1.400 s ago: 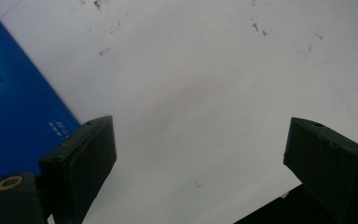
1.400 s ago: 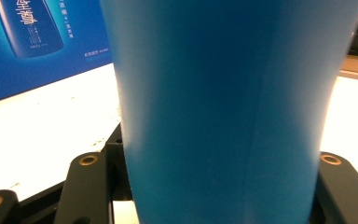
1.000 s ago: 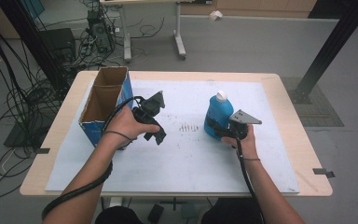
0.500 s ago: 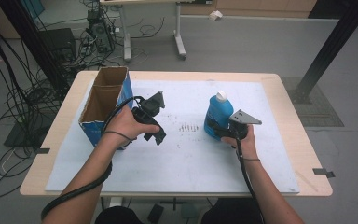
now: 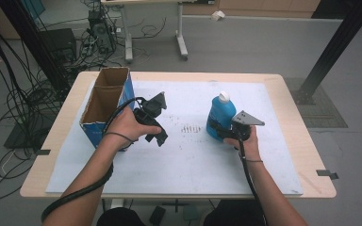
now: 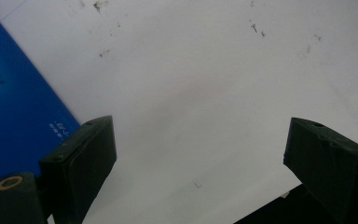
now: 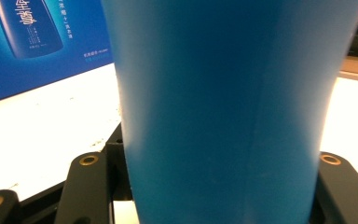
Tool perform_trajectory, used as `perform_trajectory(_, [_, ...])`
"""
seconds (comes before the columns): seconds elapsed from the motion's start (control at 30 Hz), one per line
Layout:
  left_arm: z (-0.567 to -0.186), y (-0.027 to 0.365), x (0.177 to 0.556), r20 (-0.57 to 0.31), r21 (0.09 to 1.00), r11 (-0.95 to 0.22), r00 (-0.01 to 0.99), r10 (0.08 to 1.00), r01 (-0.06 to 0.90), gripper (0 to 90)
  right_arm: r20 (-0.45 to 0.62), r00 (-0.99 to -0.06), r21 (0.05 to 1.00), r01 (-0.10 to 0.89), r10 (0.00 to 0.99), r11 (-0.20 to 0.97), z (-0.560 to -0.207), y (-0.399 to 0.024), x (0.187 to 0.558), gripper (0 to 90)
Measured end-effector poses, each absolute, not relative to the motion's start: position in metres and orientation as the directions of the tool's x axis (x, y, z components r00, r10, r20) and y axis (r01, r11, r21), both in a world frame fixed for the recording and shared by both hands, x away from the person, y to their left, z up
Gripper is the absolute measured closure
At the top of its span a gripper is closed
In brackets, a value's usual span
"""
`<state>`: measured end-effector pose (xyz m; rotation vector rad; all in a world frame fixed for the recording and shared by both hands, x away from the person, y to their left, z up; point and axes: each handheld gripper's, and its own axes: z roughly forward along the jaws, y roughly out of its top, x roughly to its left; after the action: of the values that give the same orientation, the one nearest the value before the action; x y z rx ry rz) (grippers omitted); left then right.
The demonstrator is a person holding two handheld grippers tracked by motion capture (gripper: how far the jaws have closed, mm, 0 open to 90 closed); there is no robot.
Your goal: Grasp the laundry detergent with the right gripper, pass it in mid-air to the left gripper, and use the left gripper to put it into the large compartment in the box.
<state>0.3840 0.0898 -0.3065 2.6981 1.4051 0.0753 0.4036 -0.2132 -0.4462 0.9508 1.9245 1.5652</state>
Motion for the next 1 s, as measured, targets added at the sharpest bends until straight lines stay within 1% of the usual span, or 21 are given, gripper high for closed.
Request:
perform_trajectory(0.47, [-0.3074,0.0871,0.3862,-0.004,0.125,-0.562,0.567,0.824,0.818,9.6,0.055,-0.642,0.972,0.210,0.765,0.107,-0.4460,-0.2130,0.4031,41.9])
perform_trajectory(0.53, [-0.3058,0.0878,0.3843,-0.016,0.134,-0.567,0.574,0.818,0.813,9.7,0.053,-0.641,0.971,0.214,0.766,0.111,-0.4454,-0.2127,0.4030,41.9])
perform_trajectory(0.63, [-0.3068,0.0888,0.3832,-0.006,0.126,-0.568,0.573,0.819,0.813,9.6,0.054,-0.640,0.971,0.213,0.767,0.109,-0.4456,-0.2125,0.4030,41.9])
perform_trajectory(1.0, [-0.3074,0.0906,0.3827,-0.015,0.137,-0.564,0.571,0.821,0.814,9.6,0.052,-0.634,0.972,0.210,0.772,0.106,-0.4461,-0.2121,0.4017,42.1])
